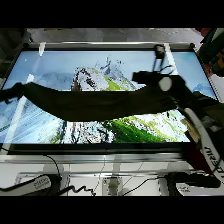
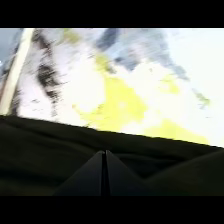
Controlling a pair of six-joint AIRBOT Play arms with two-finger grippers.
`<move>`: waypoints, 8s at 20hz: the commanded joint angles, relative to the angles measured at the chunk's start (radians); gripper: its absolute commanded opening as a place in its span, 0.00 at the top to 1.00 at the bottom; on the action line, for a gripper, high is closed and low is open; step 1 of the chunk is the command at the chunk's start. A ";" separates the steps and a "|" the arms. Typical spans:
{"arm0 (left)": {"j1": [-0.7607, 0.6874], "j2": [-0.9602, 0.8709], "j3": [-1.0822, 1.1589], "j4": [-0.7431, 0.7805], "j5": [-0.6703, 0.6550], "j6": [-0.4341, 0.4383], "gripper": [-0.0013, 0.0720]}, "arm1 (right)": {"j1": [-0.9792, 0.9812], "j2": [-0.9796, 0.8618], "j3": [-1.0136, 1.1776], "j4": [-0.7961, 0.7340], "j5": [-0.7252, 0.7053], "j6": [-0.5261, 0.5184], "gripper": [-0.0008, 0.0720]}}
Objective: Fold the clothes and pants, and hang the long-sleeved shirts on hangers.
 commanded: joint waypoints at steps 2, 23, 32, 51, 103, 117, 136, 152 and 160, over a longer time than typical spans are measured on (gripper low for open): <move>-0.098 0.227 0.035 -0.002 -0.088 0.029 0.95 | 0.202 -0.175 0.137 0.066 -0.018 0.058 0.95; -0.530 0.123 0.034 -0.141 -0.028 -0.021 0.95 | 0.271 -0.431 0.487 0.106 0.222 0.072 0.95; -0.997 -0.240 0.035 -0.270 0.013 0.080 0.03 | -0.160 -0.177 0.487 0.032 0.359 0.029 0.95; -0.270 -0.274 -0.118 0.066 -0.243 -0.006 0.13 | -0.691 -0.137 0.309 0.075 0.865 -0.250 0.95; -0.427 -0.238 0.714 0.647 -0.828 -0.457 0.95 | 0.168 -0.393 0.309 0.231 0.189 -0.035 0.95; -0.438 -0.269 0.714 0.084 -0.649 -0.383 0.95 | 0.341 -0.638 0.581 0.186 0.137 0.077 0.95; -1.100 -0.666 0.713 -0.180 0.211 -0.261 0.01 | -0.425 -0.300 0.550 -0.077 0.695 -0.145 0.95; -0.940 -0.531 0.713 0.000 -0.093 -0.091 0.03 | -0.419 -0.379 -0.027 0.825 0.470 -0.443 0.00; -0.944 -0.532 0.713 0.000 -0.123 -0.091 0.03 | -0.373 -0.379 0.078 0.840 0.448 -0.418 0.01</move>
